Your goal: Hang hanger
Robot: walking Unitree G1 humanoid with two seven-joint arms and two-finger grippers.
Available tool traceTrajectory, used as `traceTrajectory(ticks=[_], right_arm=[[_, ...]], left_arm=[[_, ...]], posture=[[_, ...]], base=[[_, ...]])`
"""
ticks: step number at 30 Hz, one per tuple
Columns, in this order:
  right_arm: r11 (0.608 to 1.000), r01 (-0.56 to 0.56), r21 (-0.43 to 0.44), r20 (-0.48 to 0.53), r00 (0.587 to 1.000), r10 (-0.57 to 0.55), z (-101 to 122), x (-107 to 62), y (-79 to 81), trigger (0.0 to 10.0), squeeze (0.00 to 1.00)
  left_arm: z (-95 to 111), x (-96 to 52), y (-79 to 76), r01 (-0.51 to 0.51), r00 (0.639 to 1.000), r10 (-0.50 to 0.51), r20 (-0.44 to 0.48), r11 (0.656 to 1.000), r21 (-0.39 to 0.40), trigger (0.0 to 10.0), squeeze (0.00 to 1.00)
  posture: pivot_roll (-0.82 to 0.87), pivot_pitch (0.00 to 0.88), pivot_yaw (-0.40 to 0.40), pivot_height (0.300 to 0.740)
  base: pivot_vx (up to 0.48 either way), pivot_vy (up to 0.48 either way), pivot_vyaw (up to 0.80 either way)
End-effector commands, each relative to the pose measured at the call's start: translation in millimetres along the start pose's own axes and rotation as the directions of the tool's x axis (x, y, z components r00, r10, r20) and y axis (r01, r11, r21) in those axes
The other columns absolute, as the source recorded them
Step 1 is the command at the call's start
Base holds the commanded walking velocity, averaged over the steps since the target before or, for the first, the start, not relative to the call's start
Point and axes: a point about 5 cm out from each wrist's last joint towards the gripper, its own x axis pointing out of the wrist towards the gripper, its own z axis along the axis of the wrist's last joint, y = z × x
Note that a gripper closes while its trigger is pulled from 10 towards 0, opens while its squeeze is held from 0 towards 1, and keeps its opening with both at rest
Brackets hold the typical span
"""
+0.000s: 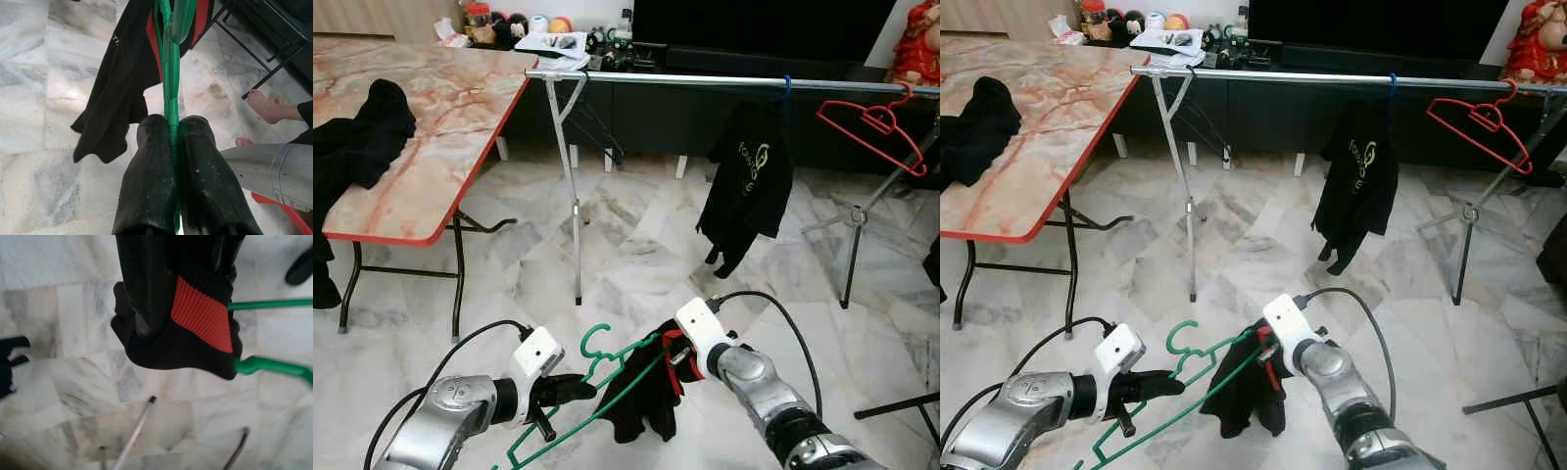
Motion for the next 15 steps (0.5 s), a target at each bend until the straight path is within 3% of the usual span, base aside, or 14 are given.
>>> traceTrajectory(ticks=[1,5,9,13,15], right_arm=[[0.996,-0.065,-0.057,0.013,0.998,0.066,4,-1.7,3.2,10.0,0.00],[0.982,-0.103,-0.156,0.019,0.994,0.108,5,-7.0,1.3,10.0,0.00],[0.978,-0.053,-0.204,0.004,0.998,0.055,4,-11.4,-11.2,10.0,0.00],[0.973,-0.056,-0.226,0.017,0.998,0.061,7,-14.7,-13.8,10.0,0.00],[0.964,0.043,-0.261,0.023,0.999,-0.039,10,-17.6,-27.6,10.0,0.00]], left_arm=[[-1,-2.0,0.5,0.005,1.000,-0.005,0.003,1.000,-0.012,10.0,0.00],[-1,-2.4,-0.1,0.014,1.000,-0.014,0.003,1.000,-0.010,10.0,0.00],[-1,-3.5,-0.4,0.021,1.000,-0.021,0.001,1.000,0.000,10.0,0.00],[-1,-4.0,-0.7,0.025,1.000,-0.025,0.003,1.000,-0.003,10.0,0.00],[-2,-5.6,-1.2,0.029,1.000,-0.029,0.001,1.000,-0.007,10.0,0.00]], posture=[[0.09,0.116,-0.059,0.740],[0.09,0.116,-0.056,0.740],[0.09,0.113,-0.055,0.740],[0.09,0.113,-0.054,0.740],[0.09,0.115,-0.053,0.740]], base=[[0.000,0.000,0.00],[0.000,0.000,0.00],[0.000,0.000,0.00],[0.000,0.000,0.00],[0.000,0.000,0.00]])
